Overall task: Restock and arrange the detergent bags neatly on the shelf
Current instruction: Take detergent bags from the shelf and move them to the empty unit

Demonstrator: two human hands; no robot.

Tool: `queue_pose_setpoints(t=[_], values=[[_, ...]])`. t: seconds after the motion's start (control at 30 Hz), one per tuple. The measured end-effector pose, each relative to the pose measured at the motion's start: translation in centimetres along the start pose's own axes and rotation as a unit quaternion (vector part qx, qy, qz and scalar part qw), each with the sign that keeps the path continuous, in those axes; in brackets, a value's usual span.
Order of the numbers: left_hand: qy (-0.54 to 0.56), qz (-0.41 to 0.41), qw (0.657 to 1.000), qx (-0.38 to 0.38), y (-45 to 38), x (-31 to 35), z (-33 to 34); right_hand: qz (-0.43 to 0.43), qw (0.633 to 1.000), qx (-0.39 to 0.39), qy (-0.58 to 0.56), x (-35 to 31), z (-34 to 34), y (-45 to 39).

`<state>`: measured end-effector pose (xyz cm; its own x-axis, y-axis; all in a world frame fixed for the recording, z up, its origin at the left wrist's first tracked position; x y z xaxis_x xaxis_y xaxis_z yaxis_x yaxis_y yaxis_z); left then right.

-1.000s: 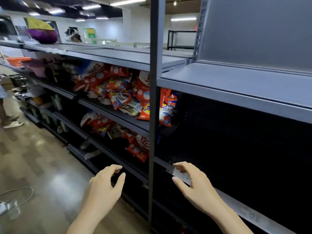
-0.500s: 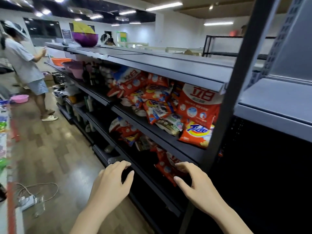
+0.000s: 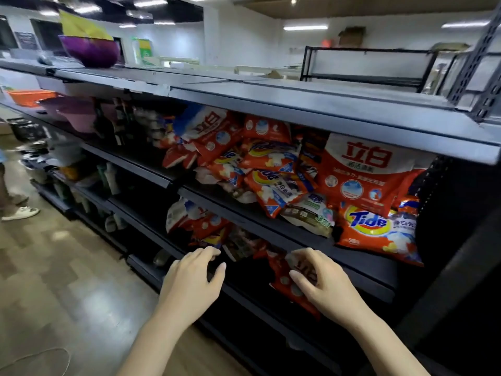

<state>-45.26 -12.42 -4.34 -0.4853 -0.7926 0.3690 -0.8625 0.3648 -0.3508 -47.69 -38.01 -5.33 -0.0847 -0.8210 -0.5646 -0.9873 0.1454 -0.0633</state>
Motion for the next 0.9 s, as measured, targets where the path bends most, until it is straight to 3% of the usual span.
queue_pose_setpoints(t=[0.23,0.6,0.9], values=[[0.003,0.049,0.999,-0.017,-5.3,-9.0,-3.5,0.070,0.997,0.029,0.007,-6.3,3.6,-3.4],[0.039,0.071,0.996,-0.024,-15.4,-19.2,-4.1,0.108,0.993,0.052,0.016,-12.2,6.7,-13.1],[0.091,-0.001,0.995,-0.039,-26.8,-27.0,-2.4,0.148,0.988,0.050,0.011,-15.5,8.3,-23.7]])
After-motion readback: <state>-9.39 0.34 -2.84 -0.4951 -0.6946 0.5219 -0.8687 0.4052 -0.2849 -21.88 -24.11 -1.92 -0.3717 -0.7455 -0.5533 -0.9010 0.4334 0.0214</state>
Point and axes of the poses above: each hand's wrist, its own y-axis away from the middle knuckle, its own z-axis out of the palm, x = y × z, the point moved 1 cm from there along -y, towards the middle knuckle, and after that the axes turned 14 degrees about z, right-handed, at the moved point
